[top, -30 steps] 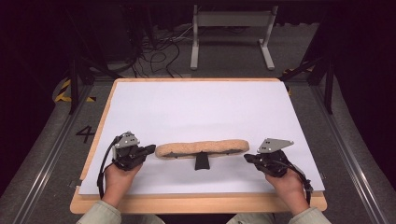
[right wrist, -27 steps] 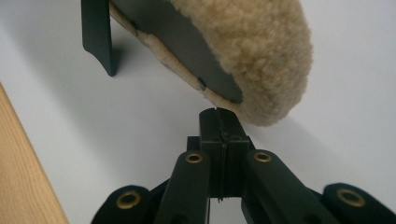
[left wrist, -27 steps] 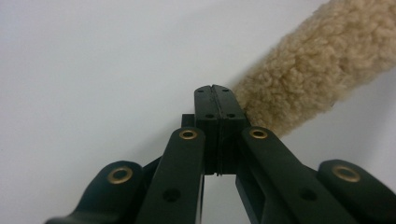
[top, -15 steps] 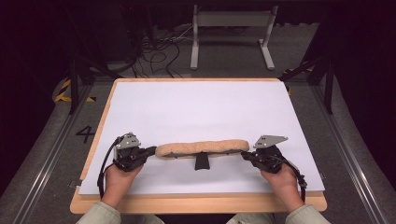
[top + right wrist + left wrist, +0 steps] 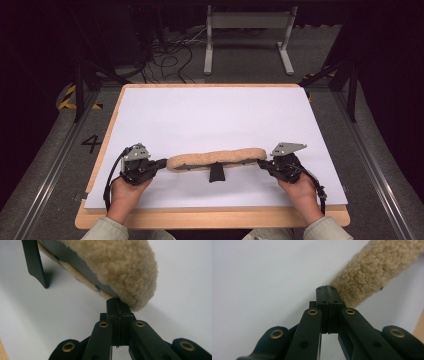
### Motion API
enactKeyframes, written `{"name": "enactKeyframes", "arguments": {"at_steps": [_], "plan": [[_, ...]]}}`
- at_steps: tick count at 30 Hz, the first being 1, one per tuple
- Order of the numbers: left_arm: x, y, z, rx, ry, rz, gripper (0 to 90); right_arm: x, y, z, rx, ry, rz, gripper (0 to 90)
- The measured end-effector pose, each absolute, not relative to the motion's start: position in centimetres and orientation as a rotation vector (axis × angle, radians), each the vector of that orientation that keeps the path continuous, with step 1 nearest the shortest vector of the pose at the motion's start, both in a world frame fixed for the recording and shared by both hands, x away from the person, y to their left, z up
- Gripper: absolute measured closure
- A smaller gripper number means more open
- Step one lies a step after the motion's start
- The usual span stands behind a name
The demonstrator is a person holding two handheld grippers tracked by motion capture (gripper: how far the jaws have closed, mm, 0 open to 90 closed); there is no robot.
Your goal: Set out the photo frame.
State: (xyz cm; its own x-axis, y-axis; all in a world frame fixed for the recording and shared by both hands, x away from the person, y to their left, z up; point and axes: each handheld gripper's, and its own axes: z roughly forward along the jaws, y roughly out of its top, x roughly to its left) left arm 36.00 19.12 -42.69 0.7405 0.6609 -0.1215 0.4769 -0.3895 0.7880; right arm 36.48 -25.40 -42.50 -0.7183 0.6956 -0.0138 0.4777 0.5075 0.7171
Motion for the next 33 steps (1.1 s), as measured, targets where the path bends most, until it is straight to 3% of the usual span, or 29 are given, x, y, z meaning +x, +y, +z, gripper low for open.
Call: {"name": "enactKeyframes", "arguments": {"at_steps": [33], "plan": [[34.4, 18.0, -42.6, 2.131, 0.591, 0.098, 89.8, 43.2, -22.1, -42.4, 1.143, 2.382, 0.937, 90.0]]}}
